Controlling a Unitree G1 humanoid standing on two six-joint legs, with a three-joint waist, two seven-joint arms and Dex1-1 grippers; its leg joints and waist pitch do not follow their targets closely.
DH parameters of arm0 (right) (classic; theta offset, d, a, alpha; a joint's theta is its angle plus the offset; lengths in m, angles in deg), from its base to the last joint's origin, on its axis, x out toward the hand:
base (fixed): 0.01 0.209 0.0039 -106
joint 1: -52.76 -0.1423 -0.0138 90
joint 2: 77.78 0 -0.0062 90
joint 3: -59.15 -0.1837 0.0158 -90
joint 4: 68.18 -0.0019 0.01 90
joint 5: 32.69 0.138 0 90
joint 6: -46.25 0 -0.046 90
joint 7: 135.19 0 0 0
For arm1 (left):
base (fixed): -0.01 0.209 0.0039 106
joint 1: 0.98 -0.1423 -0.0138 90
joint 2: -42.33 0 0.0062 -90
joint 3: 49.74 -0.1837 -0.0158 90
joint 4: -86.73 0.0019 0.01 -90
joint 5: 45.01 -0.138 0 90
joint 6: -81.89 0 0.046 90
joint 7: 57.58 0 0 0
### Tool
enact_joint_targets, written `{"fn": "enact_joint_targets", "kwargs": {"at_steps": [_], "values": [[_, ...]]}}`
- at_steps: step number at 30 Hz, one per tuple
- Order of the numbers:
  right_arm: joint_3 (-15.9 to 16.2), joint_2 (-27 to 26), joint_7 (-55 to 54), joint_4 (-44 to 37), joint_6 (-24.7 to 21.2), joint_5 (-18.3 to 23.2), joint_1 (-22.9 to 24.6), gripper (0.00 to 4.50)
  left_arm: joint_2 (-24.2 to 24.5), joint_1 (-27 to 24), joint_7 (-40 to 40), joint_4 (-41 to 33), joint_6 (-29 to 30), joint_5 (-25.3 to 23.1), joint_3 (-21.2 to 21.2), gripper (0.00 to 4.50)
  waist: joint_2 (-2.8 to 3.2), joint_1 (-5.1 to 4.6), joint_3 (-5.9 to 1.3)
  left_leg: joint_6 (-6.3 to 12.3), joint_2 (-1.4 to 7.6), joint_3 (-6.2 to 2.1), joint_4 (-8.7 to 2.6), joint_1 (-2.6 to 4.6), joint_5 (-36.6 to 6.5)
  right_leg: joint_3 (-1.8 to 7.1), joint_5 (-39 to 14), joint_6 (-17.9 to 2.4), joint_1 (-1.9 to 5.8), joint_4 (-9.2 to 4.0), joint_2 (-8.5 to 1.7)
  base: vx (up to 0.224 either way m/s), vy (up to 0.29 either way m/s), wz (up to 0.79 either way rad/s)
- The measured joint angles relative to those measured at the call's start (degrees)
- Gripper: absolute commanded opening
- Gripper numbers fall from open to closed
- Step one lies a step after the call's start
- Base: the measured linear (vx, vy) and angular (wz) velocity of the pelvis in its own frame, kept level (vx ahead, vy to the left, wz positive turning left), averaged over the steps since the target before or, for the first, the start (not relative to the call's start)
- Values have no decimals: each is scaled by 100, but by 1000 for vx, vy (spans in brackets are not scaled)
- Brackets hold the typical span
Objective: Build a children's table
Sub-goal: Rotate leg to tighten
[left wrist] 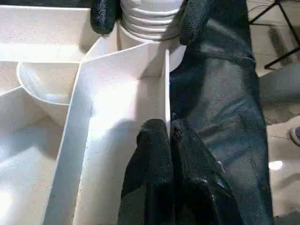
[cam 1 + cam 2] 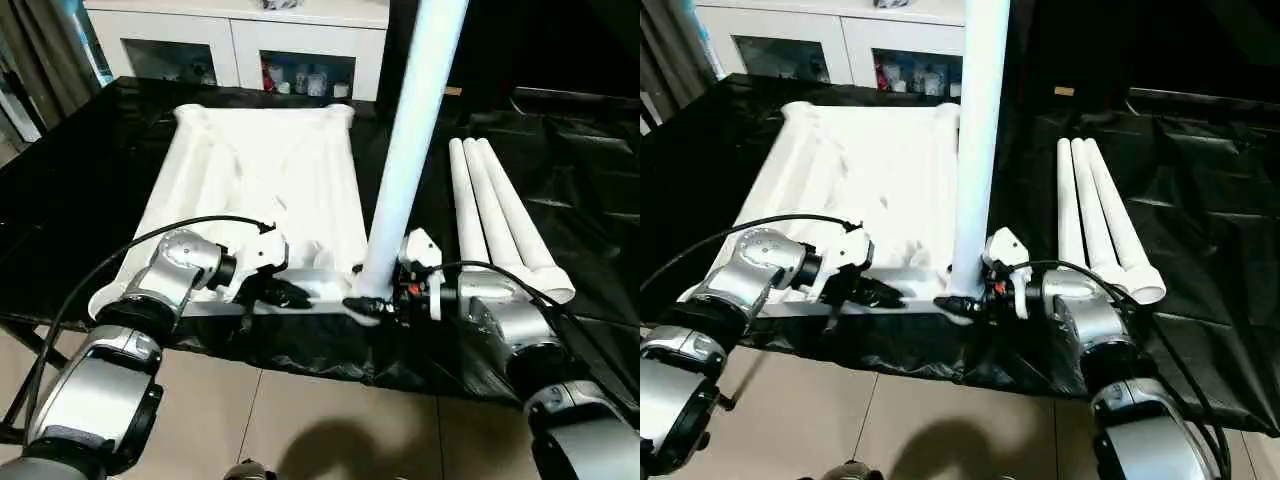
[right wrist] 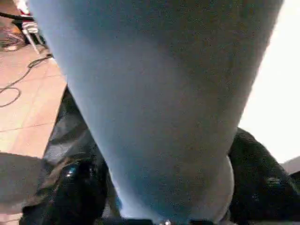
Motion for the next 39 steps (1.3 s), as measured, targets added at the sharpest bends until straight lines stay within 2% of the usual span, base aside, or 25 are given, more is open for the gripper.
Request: {"fn": "enact_joint_targets", "kwargs": {"at_steps": [5,9,12,19,20,22,27,32,36,39], "values": [[-92,-181,-347,-34,-53,-7,27,275,-12,-1,83,2,85,15,43,0,-1,-20,0,-2,0,0,0,6,0,1,0,0,1,5,0,0,0,0],[-343,-544,-1635,294,66,-82,-72,274,-116,50,801,88,357,-30,141,0,-2,-103,-1,-6,0,0,-3,22,0,3,4,-3,4,17,0,0,0,0],[-646,-951,-3237,877,82,-189,-475,273,-418,175,1696,163,699,-115,216,0,-4,-185,1,-13,-1,-1,-6,22,4,3,-1,6,-2,13,0,0,0,0],[-978,-1381,-5318,1513,319,-255,-867,272,-928,186,2753,92,1035,-113,317,0,-1,-171,-1,-14,-2,-2,-11,20,4,4,12,-7,-1,13,0,0,0,0],[-985,-1386,-5388,1539,327,-256,-896,307,-952,186,2793,91,1045,-113,336,0,-1,-169,-1,-14,-2,-2,-12,17,4,3,11,-6,-1,9,0,0,0,0],[-1032,-1415,-5447,1669,504,-306,-915,344,-978,170,2847,38,1024,-143,317,0,-1,-165,-1,-12,-3,-1,-11,10,4,3,11,-5,-1,-1,0,0,0,0],[-1031,-1388,-5174,1759,687,-328,-916,385,-934,99,2815,-63,898,-185,271,0,-1,-171,-1,-10,-4,-1,-7,7,4,5,11,-6,-1,-6,0,0,0,0],[-736,-1067,-3918,1683,810,-347,-836,390,-666,-34,2286,-156,610,-127,251,0,-1,-167,-1,-10,1,-1,-13,2,4,0,7,0,-10,-4,3,0,0,0],[-509,-697,-2499,1255,881,-299,-524,390,-385,-76,1624,-161,378,-79,188,0,-1,-130,-1,1,2,-1,-12,-3,2,-3,2,-2,-10,-6,2,0,0,0],[-340,-476,-1619,947,771,-224,-373,390,-223,-83,1182,-156,274,-44,149,0,-1,-94,-1,1,1,0,-9,-3,2,-2,2,-3,-8,-5,1,0,0,0]]}}
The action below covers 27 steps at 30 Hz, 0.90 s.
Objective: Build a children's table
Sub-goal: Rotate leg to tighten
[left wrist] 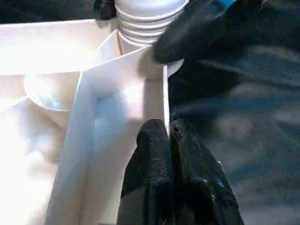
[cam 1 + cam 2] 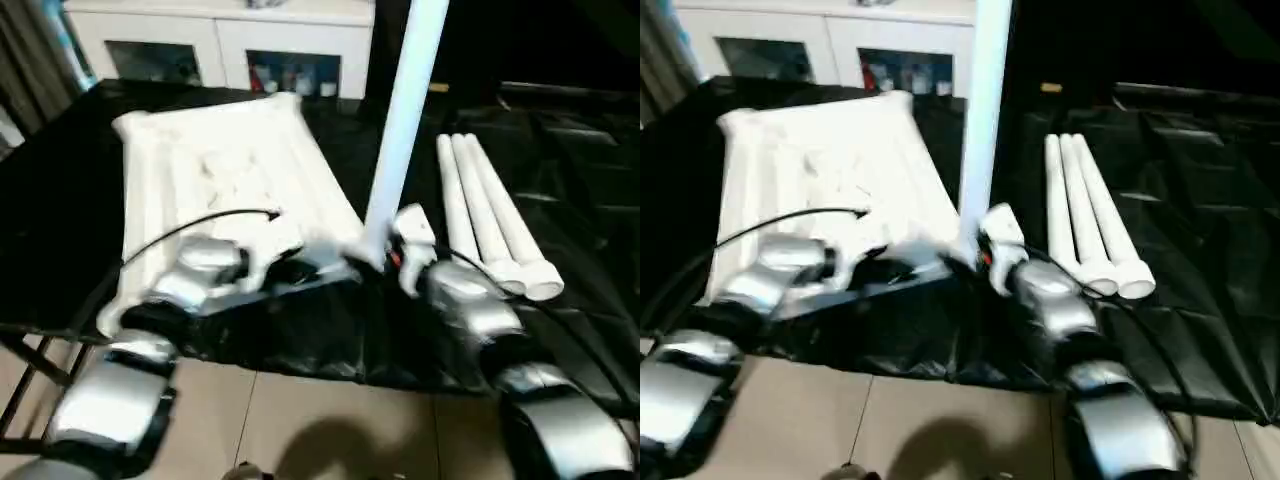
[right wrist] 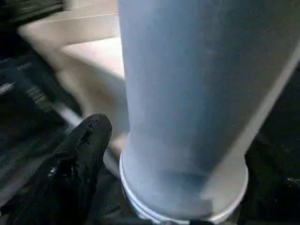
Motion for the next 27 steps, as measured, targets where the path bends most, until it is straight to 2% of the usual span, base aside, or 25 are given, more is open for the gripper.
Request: {"fn": "enact_joint_targets", "kwargs": {"at_steps": [3,4,7,9,10,17,21,27], "values": [[161,209,710,-286,-122,52,126,390,119,1,-371,6,-56,34,-13,0,0,50,0,-2,0,0,2,4,-1,1,0,0,5,1,-1,0,0,0],[209,247,878,-333,-160,62,134,364,144,1,-470,11,-89,34,-27,0,0,60,0,-3,0,0,2,5,-1,1,0,0,5,1,-1,0,0,0],[295,319,1188,-458,-294,113,162,354,202,21,-704,42,-154,36,-90,0,0,79,0,-3,1,0,1,5,-1,0,0,0,5,2,-1,0,0,0],[323,352,1392,-575,-406,141,203,333,260,39,-859,61,-196,38,-123,0,0,78,0,-3,1,0,1,4,-1,1,-1,1,5,2,-1,0,0,0],[330,351,1473,-600,-461,154,206,316,277,45,-912,76,-212,39,-127,0,0,75,0,-3,0,0,1,4,-1,1,-1,1,4,2,-1,0,0,0],[327,330,1466,-818,-639,174,324,278,294,50,-1004,106,-197,40,-120,0,-1,87,-1,-4,0,0,1,9,-1,1,-1,1,6,3,-1,0,0,0],[170,116,792,-710,-650,147,317,274,230,66,-620,154,25,38,-48,0,-4,57,-3,-7,0,0,-2,23,-1,2,1,0,13,12,-1,0,0,0],[-261,-482,-1781,161,-650,-49,-272,273,-181,245,752,277,646,-37,125,0,-4,-87,3,-15,-2,-2,-5,27,4,5,-11,23,5,8,-1,0,0,0]]}}
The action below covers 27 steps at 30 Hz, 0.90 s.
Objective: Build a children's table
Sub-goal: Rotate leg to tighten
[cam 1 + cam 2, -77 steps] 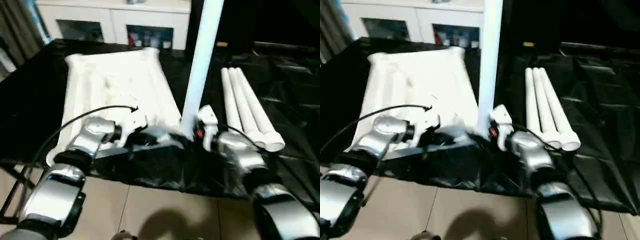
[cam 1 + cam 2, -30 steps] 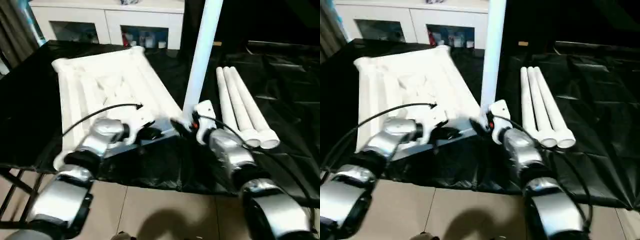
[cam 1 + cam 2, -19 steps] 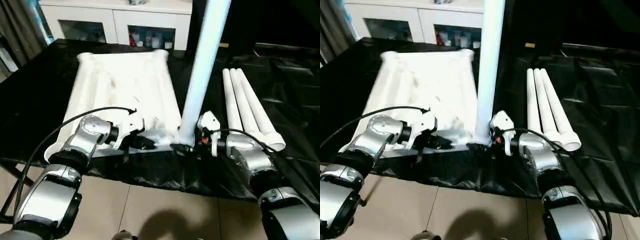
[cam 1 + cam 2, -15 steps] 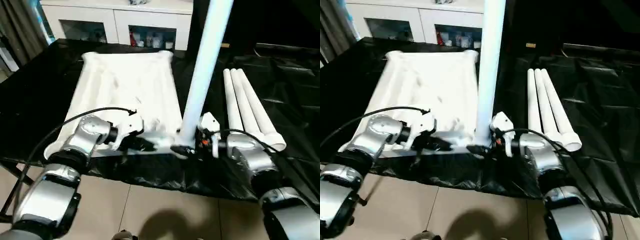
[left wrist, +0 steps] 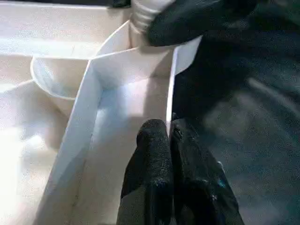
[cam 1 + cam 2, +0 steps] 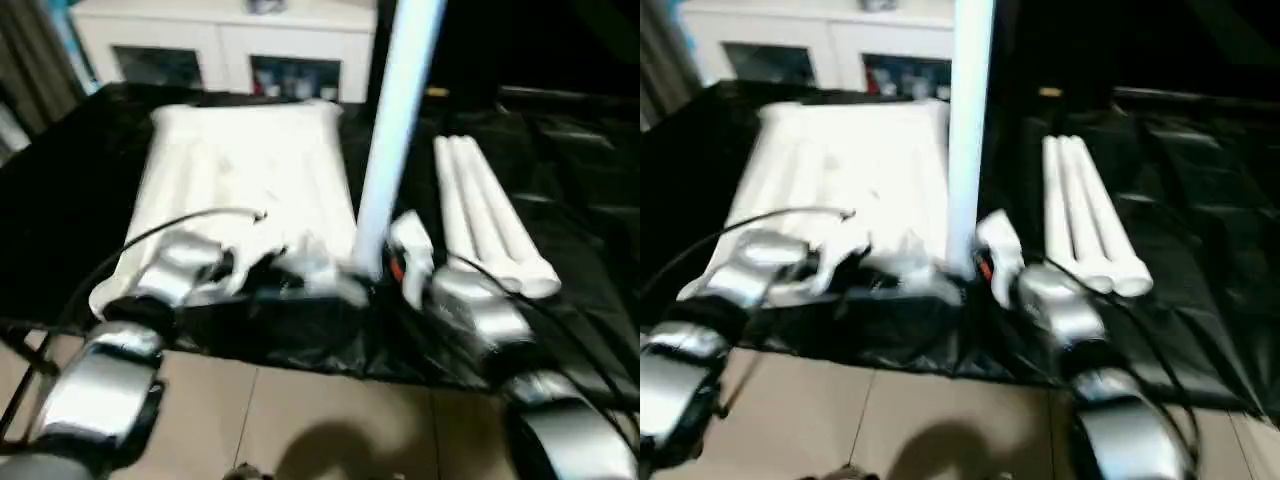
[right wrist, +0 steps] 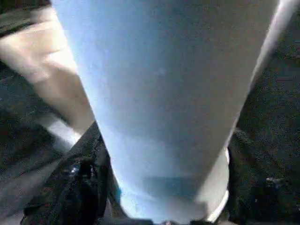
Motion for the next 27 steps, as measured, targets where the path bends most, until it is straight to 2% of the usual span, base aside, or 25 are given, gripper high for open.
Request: {"fn": "enact_joint_targets", "kwargs": {"at_steps": [6,7,13,18,21,24,27], "values": [[-255,-367,-1671,466,73,-49,-353,272,-421,11,825,-148,325,-26,90,0,-1,16,-1,0,0,0,-7,-6,0,0,20,-27,-1,4,0,0,0,0],[-313,-395,-1776,546,151,-48,-394,328,-452,11,877,-178,336,-26,93,0,-1,23,-1,1,0,0,-7,-14,1,0,15,-19,-3,1,0,0,0,0],[-375,-404,-1733,680,354,-62,-444,385,-466,-24,885,-252,203,-28,60,0,-3,16,-1,45,-1,4,-3,-32,7,0,5,-20,-9,-15,0,0,0,0],[-199,-203,-823,698,500,-73,-394,385,-215,-127,476,-361,2,-28,-8,0,-2,15,0,40,3,6,-5,-30,6,-3,5,-20,-13,-11,0,0,0,0],[25,42,63,489,633,-106,-204,385,-11,-211,54,-398,-225,-24,-62,0,-2,29,0,40,3,6,-4,-32,6,-4,5,-19,-13,-11,1,0,0,0],[145,240,971,184,613,-39,0,385,139,-224,-406,-404,-341,20,-105,0,-2,38,0,41,3,6,-3,-32,6,-3,5,-20,-12,-10,0,0,0,0],[293,453,1805,-245,412,82,206,385,264,-224,-856,-411,-420,55,-133,0,-2,102,0,41,3,6,-1,-31,6,-3,5,-20,-10,-10,0,0,0,0]]}}
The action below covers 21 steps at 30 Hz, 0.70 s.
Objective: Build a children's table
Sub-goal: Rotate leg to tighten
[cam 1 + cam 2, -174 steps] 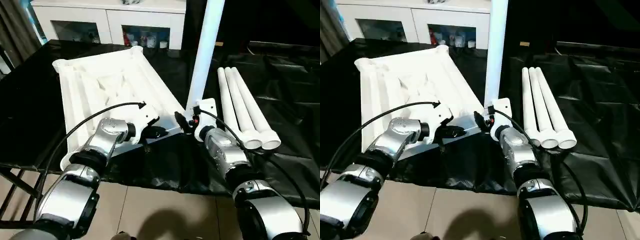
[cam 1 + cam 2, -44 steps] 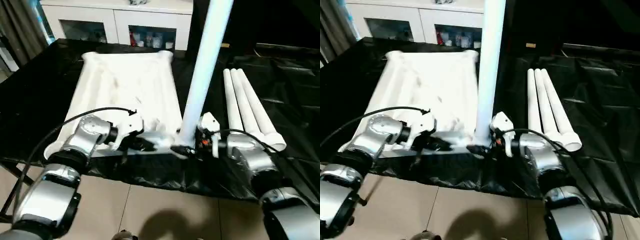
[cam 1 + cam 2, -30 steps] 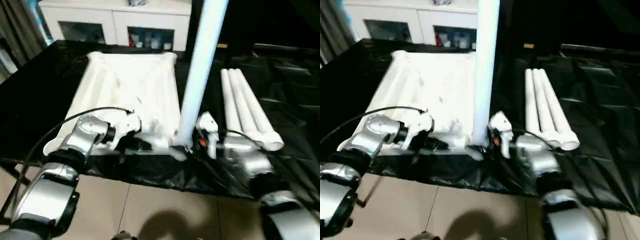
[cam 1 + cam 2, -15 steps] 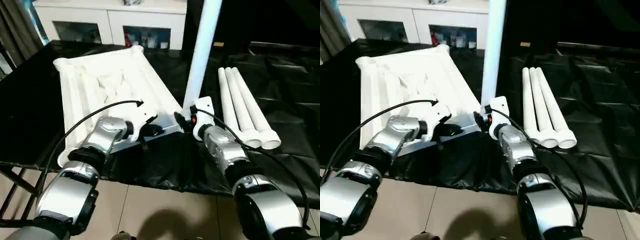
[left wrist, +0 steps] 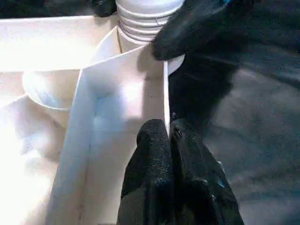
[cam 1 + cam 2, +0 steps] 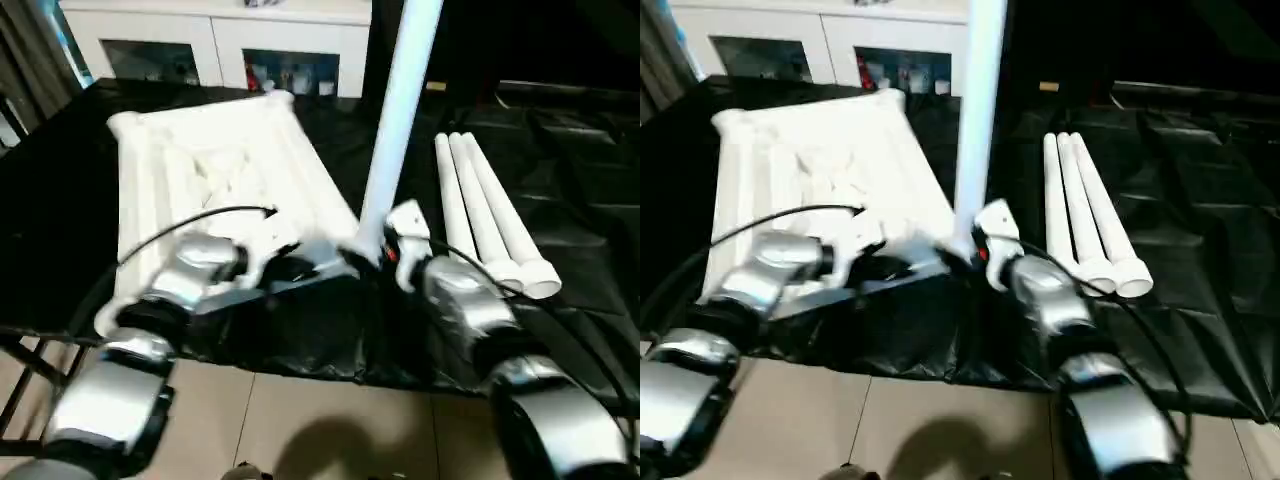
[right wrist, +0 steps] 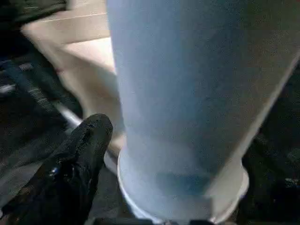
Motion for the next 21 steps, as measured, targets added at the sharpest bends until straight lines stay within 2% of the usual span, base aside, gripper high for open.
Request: {"fn": "enact_joint_targets", "kwargs": {"at_steps": [3,4,6,12,16,21], "values": [[187,226,774,-311,-154,116,149,385,131,-3,-419,3,-78,31,-61,0,0,54,0,1,0,1,3,0,1,1,0,0,1,1,-1,0,0,0],[218,252,947,-366,-179,124,173,370,165,-1,-537,1,-92,35,-89,0,0,58,0,0,0,1,3,2,0,1,0,0,1,2,-1,0,0,0],[298,285,1150,-447,-273,137,185,370,199,0,-698,1,-107,36,-108,0,0,57,0,-16,0,1,3,4,-9,1,0,0,2,4,-1,0,0,0],[329,342,1437,-693,-540,145,269,318,262,0,-926,8,-205,30,-159,0,0,64,0,-24,0,0,3,6,-14,1,0,0,4,4,-1,0,0,0],[296,286,1257,-776,-594,162,333,290,264,0,-911,15,-182,32,-147,0,-1,61,-1,-25,0,1,3,8,-14,1,0,0,5,5,-1,0,0,0],[-53,-208,-400,-291,-488,65,113,279,113,48,-30,83,277,13,26,0,-5,-37,-3,-38,-1,-1,1,23,-9,3,7,-6,5,18,-1,0,0,0]]}}
